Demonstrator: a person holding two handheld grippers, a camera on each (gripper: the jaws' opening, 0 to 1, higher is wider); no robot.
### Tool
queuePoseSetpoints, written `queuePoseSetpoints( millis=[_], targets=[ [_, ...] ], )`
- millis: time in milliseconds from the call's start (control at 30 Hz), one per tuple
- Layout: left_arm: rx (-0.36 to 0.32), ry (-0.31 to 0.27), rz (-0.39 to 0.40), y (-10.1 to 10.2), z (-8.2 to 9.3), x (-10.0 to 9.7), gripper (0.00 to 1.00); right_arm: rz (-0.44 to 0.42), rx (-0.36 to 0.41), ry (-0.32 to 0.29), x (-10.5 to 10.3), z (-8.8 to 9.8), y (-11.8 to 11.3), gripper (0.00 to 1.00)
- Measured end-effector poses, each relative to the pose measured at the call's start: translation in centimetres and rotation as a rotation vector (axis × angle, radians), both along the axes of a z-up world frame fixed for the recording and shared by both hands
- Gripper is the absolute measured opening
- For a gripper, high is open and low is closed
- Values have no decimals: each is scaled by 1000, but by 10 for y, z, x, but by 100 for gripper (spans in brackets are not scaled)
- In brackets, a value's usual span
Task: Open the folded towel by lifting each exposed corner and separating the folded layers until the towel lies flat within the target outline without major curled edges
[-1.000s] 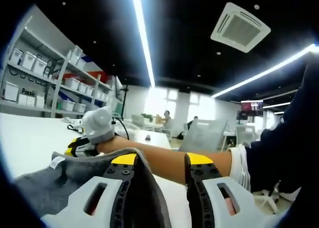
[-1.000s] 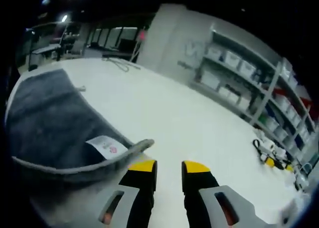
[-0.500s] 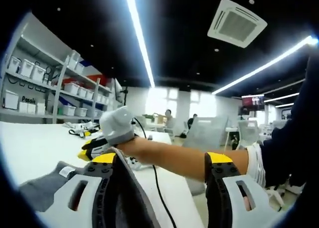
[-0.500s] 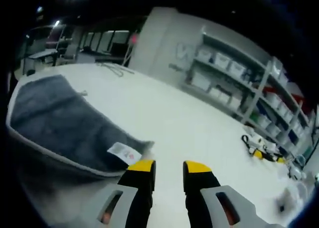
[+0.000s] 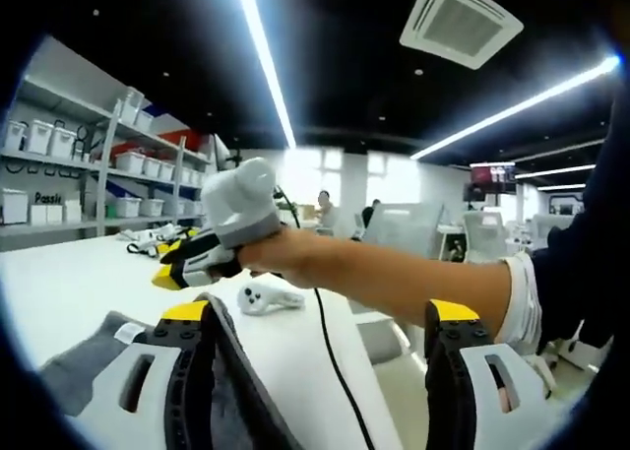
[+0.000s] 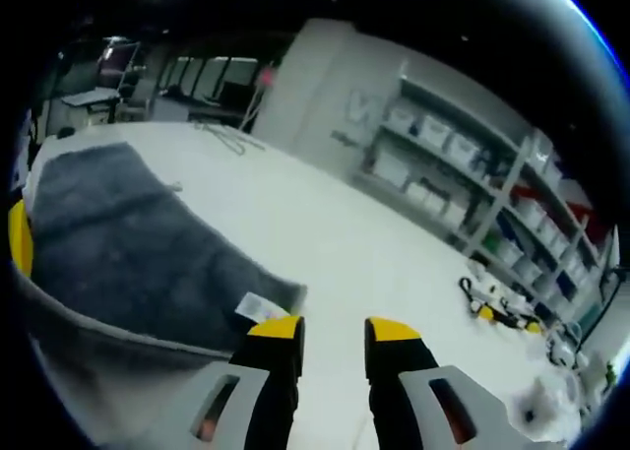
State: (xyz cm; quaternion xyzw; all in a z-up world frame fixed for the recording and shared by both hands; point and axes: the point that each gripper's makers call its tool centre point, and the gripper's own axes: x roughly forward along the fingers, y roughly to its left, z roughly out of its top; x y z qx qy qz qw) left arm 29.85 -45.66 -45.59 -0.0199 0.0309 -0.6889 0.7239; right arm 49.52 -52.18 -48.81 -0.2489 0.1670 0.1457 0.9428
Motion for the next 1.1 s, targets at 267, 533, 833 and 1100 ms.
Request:
queuePoseSetpoints(
  millis=[267, 533, 833, 1100],
  targets=[
    [61, -13, -24, -3, -10, -11, 93, -6, -8, -20, -19, 14, 6, 22],
    [78, -9, -13, 7, -15, -10, 93, 10, 2, -53, -28, 26, 20, 23],
    [70, 36, 21, 22, -15, 1, 90, 19, 40, -48, -37, 18, 33, 27],
    [71, 43, 58, 49, -16, 13, 93, 19, 71, -45, -42, 8, 43, 33]
  ],
)
